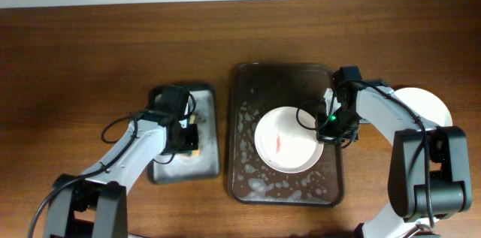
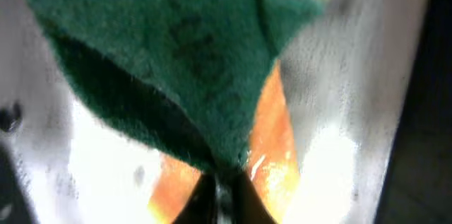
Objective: Clean dirty plates on tray and stack at the side
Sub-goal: 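Grasp the sponge with the left gripper and lift it toward the plate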
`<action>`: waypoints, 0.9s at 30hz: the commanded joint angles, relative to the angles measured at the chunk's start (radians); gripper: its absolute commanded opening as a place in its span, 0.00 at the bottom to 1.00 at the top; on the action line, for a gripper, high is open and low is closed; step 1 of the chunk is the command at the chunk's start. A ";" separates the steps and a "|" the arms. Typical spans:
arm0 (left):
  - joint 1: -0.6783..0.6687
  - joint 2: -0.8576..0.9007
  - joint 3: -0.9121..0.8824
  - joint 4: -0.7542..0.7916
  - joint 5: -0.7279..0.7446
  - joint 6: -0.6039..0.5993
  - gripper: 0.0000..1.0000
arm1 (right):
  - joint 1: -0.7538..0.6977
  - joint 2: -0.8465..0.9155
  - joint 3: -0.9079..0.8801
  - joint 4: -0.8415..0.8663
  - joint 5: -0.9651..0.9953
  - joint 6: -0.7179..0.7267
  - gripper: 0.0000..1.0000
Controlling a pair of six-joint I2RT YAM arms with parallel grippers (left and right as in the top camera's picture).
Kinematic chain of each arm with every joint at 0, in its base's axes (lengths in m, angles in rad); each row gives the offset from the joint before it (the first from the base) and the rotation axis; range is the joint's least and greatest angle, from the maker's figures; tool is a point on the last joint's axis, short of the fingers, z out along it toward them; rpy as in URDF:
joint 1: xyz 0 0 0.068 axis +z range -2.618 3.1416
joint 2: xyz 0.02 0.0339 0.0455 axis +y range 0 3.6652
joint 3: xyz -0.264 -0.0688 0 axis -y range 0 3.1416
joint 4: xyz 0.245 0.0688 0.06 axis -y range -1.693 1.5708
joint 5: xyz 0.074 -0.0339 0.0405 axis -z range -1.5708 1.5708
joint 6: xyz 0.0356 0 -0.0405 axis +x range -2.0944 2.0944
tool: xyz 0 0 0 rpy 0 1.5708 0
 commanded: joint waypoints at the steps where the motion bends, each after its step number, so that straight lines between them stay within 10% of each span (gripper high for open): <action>1: 0.004 0.006 0.150 -0.118 0.006 -0.002 0.51 | -0.003 0.008 -0.011 -0.008 0.018 0.011 0.04; 3: 0.004 0.006 0.197 -0.124 -0.034 -0.001 0.68 | -0.003 0.008 -0.011 -0.011 0.018 0.011 0.04; 10: 0.004 0.087 0.142 -0.006 -0.105 -0.003 0.65 | -0.003 0.008 -0.011 -0.011 0.018 0.011 0.04; 12: 0.003 0.148 0.126 0.025 -0.098 -0.003 0.52 | -0.003 0.008 -0.011 -0.011 0.018 0.011 0.04; 15: 0.003 0.192 0.126 0.047 -0.089 -0.003 0.00 | -0.003 0.008 -0.011 -0.011 0.018 0.011 0.04; 20: 0.004 0.186 0.236 -0.013 -0.086 -0.002 0.00 | -0.003 0.008 -0.011 -0.013 0.018 0.011 0.04; 21: 0.004 0.186 0.270 -0.044 -0.086 -0.002 0.01 | -0.003 0.008 -0.011 -0.013 0.018 0.011 0.04; 23: 0.003 0.185 0.415 -0.214 -0.086 -0.003 0.54 | -0.003 0.008 -0.011 -0.018 0.018 0.011 0.04; 27: 0.003 0.187 0.458 -0.337 -0.049 -0.003 0.65 | -0.003 0.008 -0.011 -0.019 0.018 0.011 0.04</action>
